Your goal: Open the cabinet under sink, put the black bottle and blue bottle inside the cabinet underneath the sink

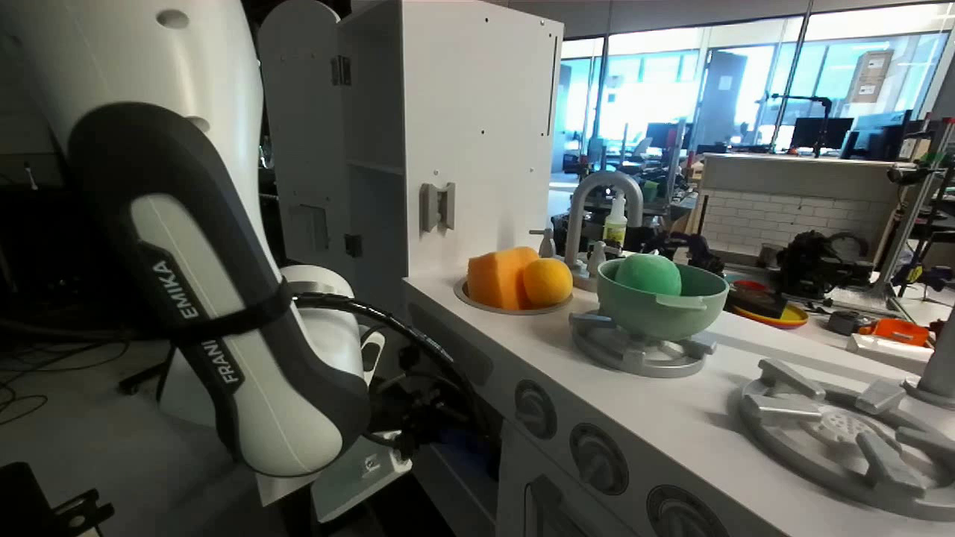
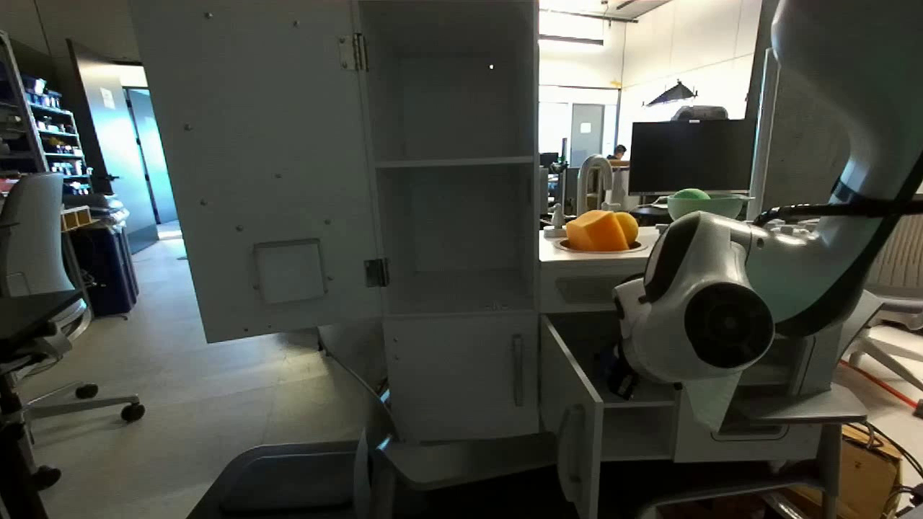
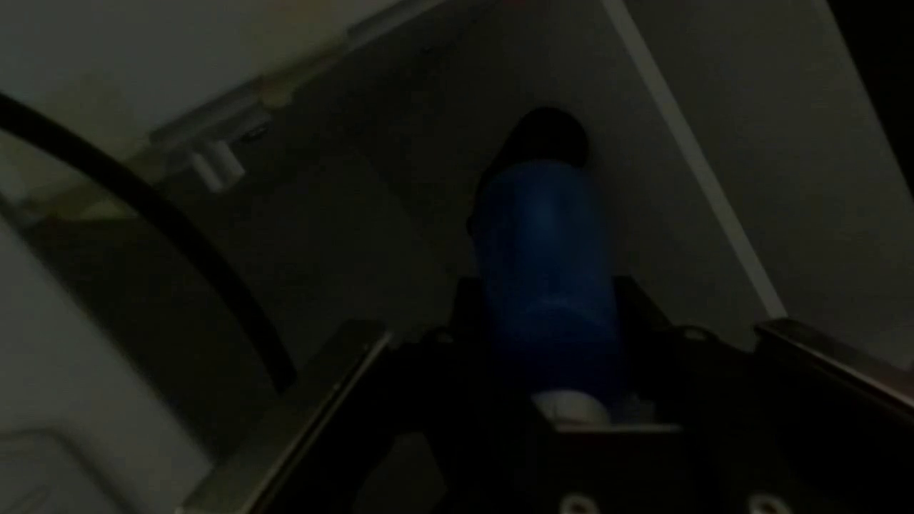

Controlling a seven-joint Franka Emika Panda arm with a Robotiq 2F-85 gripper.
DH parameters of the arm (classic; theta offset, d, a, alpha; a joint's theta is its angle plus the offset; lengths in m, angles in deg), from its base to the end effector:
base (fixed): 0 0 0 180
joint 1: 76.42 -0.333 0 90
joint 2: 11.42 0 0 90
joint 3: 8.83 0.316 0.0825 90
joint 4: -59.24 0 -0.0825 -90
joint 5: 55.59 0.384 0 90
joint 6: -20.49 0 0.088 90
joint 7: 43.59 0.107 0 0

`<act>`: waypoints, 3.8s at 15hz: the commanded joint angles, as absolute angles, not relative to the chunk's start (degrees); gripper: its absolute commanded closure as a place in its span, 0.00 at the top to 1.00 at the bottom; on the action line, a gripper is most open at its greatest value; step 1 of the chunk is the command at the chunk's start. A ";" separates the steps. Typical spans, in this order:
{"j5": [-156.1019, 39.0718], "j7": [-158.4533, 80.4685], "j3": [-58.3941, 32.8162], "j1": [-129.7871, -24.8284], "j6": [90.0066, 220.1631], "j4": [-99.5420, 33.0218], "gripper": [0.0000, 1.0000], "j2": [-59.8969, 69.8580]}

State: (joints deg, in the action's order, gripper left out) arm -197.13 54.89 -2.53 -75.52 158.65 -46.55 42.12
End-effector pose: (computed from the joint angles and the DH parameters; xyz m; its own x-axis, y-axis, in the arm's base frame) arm 0.5680 0.0543 -0.0010 0.5861 0.7033 0.4023 0.2505 -0.6295 0.7355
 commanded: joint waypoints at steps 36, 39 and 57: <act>-192.13 44.89 1.47 -74.89 167.82 -40.56 1.00 43.40; -180.98 34.97 0.14 -74.71 170.47 -47.99 1.00 36.83; -100.39 -35.51 13.65 -51.30 182.64 -95.87 1.00 -7.17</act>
State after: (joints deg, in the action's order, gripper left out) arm -111.55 -26.43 6.59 -58.30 184.19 -88.31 -2.44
